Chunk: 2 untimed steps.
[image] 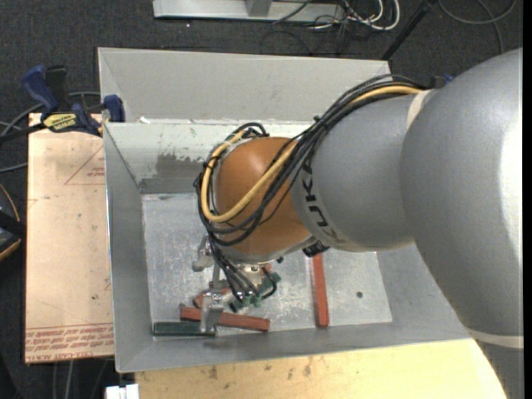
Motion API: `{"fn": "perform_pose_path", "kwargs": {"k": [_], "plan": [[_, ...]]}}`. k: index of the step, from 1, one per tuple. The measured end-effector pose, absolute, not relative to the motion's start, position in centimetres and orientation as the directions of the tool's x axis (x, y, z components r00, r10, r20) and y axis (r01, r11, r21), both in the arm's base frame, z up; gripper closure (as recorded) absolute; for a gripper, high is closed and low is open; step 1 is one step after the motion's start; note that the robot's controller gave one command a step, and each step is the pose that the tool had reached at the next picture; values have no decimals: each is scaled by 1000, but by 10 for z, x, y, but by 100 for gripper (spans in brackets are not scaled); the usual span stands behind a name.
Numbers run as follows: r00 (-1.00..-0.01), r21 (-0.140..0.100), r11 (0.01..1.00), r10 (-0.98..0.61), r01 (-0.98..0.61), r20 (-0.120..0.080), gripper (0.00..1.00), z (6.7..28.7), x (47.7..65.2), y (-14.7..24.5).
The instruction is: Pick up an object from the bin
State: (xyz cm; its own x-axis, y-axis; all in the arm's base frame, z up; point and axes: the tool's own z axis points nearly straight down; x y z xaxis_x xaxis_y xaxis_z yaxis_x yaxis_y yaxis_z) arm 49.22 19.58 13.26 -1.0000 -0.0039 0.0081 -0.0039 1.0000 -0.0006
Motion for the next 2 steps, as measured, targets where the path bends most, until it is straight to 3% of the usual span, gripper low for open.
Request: {"fn": "perform_pose_path", "kwargs": {"k": [1, 2], "plan": [[-1000, 1, 1000, 0, 0, 2, 0, 137, 494, 195], [-998, 5, 998, -66, -66, -13, 100, 75, 487, 141]]}}
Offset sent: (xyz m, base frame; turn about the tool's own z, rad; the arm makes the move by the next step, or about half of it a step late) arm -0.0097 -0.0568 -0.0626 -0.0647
